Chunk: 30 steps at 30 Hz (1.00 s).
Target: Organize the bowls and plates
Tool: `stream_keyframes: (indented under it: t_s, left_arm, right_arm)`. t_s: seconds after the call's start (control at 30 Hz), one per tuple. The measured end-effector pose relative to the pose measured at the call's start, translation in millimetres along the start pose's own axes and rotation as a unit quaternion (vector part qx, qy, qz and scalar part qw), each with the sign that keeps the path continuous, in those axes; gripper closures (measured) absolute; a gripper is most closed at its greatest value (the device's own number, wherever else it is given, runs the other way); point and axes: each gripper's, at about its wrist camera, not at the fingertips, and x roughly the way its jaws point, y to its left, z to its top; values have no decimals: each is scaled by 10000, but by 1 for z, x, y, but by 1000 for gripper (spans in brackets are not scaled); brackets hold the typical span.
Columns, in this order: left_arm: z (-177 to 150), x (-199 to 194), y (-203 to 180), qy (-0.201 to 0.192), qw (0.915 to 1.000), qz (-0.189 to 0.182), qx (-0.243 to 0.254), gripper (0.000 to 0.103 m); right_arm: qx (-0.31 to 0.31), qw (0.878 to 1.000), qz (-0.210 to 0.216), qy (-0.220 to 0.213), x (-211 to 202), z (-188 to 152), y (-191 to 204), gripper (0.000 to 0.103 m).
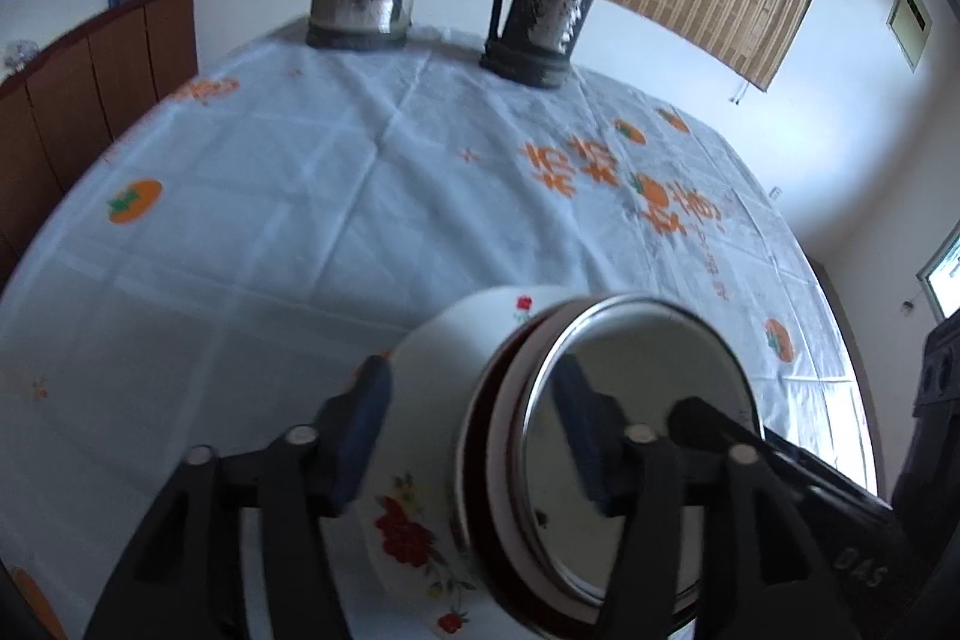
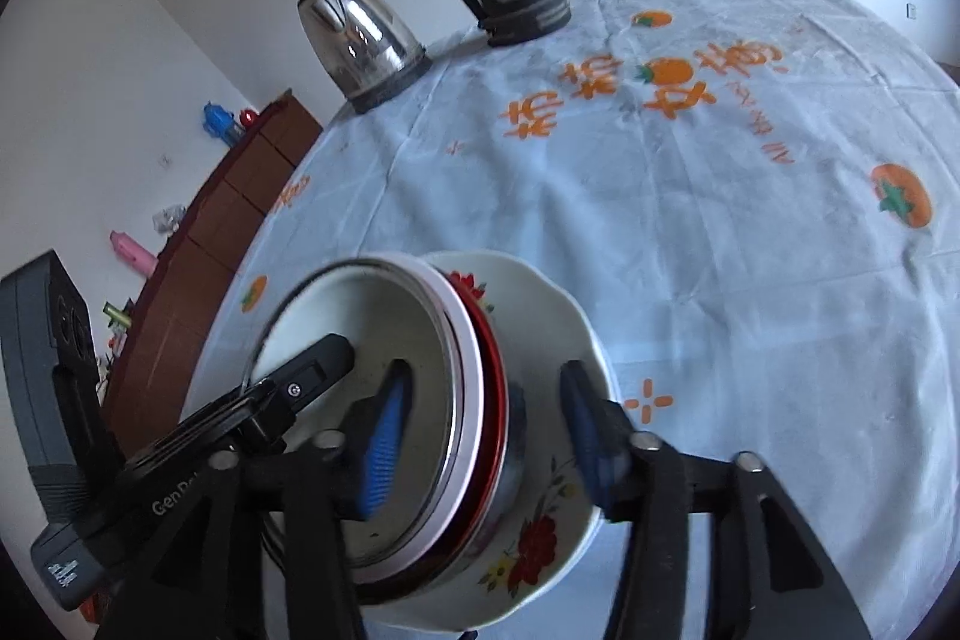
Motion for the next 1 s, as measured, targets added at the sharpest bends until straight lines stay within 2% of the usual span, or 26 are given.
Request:
stream_keyframes:
  t_s: [0.03, 0.1, 0.2, 0.5, 0.67, 0.87, 1.0]
  left_arm:
    - [1, -6, 1, -121, 9999, 84, 21, 23]
    - [2, -19, 1, -418, 9989, 214, 79, 13]
    - [-1, -34, -3, -693, 9969, 266, 250, 3]
    - [-23, -55, -11, -1236, 9880, 636, 675, 0]
    - [-39, -65, -12, -1284, 9860, 725, 781, 0]
    - [-58, -87, -13, -1535, 9826, 622, 844, 0]
    - [-64, -97, -10, -1598, 9811, 658, 870, 0]
  right_arm:
    - [-30, 9999, -74, -87, -5, 0, 1, 33]
    - [-66, 9996, -164, -232, -14, -1, 1, 30]
    - [-1, 9991, -141, -407, -25, -4, -1, 30]
    - [-350, 9904, -581, -1205, -59, -29, 8, 30]
    - [-473, 9791, -849, -1789, -85, -50, 14, 30]
    - [-717, 9644, -882, -2388, -115, -73, 28, 24]
    - [-821, 9582, -853, -2606, -131, -88, 39, 15]
